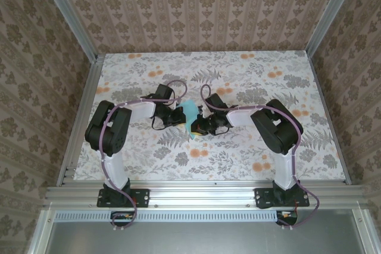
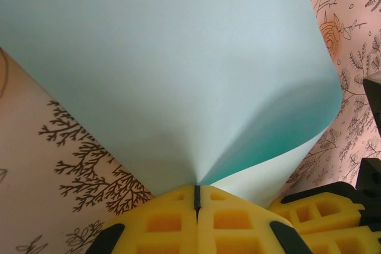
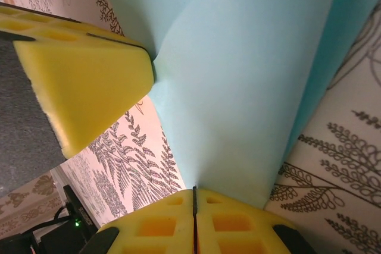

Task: Fold a paper plane with a square sheet of paper (pick it up from the middle)

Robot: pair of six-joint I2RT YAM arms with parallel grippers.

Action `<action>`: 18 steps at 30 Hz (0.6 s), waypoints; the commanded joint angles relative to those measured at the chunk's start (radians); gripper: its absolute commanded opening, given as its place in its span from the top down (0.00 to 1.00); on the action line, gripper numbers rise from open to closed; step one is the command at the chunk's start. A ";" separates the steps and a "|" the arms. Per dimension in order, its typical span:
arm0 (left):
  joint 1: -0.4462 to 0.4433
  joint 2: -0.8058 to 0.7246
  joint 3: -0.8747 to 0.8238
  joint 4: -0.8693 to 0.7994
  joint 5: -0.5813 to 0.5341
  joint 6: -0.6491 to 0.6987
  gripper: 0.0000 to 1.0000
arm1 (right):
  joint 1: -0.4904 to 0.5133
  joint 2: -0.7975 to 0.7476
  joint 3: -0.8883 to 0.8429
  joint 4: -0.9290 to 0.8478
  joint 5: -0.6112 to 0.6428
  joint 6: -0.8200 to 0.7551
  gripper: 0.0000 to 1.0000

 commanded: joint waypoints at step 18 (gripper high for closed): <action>0.006 0.035 -0.011 -0.045 -0.083 0.015 1.00 | 0.024 -0.023 -0.073 0.019 -0.104 -0.032 0.91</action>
